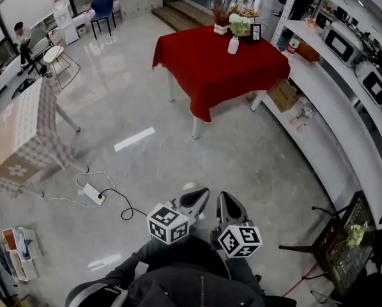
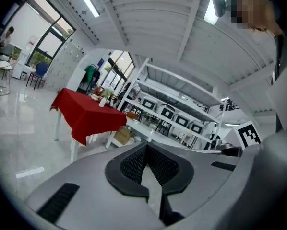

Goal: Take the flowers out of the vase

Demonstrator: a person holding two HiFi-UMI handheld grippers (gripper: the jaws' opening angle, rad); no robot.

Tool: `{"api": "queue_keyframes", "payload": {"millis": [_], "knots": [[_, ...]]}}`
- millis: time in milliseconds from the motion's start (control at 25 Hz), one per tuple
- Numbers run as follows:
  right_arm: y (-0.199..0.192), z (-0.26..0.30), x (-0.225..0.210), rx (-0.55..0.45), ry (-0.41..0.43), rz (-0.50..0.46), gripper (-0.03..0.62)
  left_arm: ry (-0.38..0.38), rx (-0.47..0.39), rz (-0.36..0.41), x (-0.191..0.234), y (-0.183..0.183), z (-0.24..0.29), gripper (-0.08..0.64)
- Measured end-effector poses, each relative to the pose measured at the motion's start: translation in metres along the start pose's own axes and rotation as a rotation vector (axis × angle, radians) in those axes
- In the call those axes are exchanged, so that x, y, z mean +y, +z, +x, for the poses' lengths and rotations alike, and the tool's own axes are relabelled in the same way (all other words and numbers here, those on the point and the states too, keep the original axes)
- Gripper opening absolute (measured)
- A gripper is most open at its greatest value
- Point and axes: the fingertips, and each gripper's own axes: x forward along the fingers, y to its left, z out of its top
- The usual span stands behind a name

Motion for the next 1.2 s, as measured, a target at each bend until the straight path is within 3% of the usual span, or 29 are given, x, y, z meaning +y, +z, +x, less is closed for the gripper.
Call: {"api": "queue_keyframes", "payload": {"millis": [520, 1200], "knots": [[0.062, 0.116, -0.029, 0.003, 0.021, -0.022, 0.012, 0.013, -0.026, 0.021, 0.073, 0.078, 0.08, 0.006], [0.119, 0.243, -0.079, -0.025, -0.072, 0.008, 0.012, -0.042, 0.006, 0.061, 0.164, 0.156, 0.171, 0.006]]}}
